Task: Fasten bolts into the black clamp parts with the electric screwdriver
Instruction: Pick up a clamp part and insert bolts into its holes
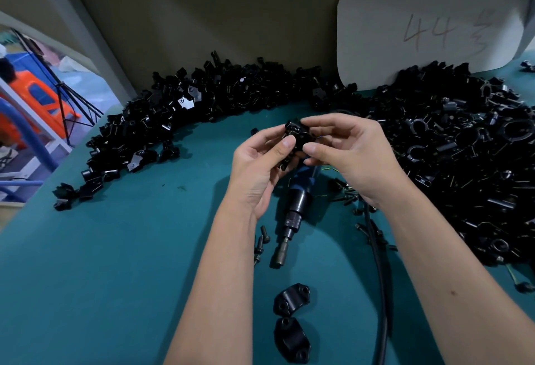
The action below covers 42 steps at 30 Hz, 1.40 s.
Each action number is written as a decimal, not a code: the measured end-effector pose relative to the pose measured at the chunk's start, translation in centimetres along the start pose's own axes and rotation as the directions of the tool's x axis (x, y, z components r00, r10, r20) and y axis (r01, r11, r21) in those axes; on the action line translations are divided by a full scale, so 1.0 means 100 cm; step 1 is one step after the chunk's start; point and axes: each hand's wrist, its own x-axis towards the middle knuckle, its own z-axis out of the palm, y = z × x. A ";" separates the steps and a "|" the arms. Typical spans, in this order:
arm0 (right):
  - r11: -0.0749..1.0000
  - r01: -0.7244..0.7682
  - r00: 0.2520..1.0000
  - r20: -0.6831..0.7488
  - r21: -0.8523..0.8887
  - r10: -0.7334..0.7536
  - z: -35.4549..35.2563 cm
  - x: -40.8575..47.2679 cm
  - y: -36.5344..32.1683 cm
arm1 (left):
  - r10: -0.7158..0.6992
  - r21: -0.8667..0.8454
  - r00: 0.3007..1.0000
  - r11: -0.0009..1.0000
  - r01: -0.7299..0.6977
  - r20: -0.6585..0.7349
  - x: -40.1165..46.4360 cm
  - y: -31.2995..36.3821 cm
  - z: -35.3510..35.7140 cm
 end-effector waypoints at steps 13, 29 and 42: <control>0.998 -0.020 1.000 0.003 -0.057 0.020 0.009 -0.003 -0.004 | -0.028 0.041 1.000 0.999 0.028 -0.009 -0.002 0.008 -0.006; 0.998 -0.022 1.000 -0.009 -0.054 0.022 0.018 -0.002 -0.002 | -0.011 0.096 1.000 0.995 0.012 -0.011 -0.004 0.015 -0.011; 0.999 -0.018 0.997 -0.076 -0.051 0.014 0.045 -0.006 0.004 | -0.044 0.061 0.998 0.997 0.046 -0.035 -0.003 0.023 -0.027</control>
